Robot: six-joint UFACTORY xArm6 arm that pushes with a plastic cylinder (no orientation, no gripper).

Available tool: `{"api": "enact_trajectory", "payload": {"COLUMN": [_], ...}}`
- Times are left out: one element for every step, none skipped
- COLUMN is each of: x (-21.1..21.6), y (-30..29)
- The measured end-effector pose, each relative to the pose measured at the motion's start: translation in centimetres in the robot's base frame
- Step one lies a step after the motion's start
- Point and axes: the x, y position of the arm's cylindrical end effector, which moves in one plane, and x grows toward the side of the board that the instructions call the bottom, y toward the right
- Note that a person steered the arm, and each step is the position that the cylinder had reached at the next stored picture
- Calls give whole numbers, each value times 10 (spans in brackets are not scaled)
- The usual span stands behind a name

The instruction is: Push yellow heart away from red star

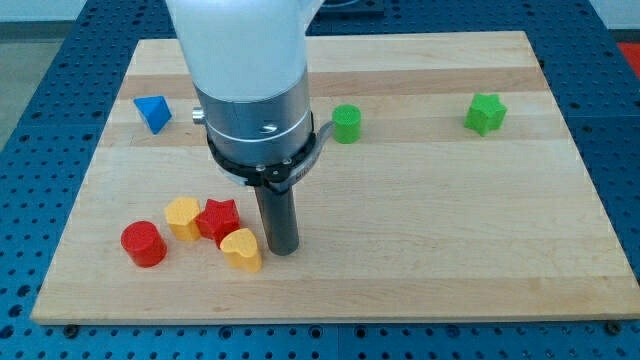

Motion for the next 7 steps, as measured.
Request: {"api": "enact_trajectory", "payload": {"x": [0, 0, 3, 11, 14, 14, 15], "y": [-2, -21, -36, -39, -43, -44, -39]}}
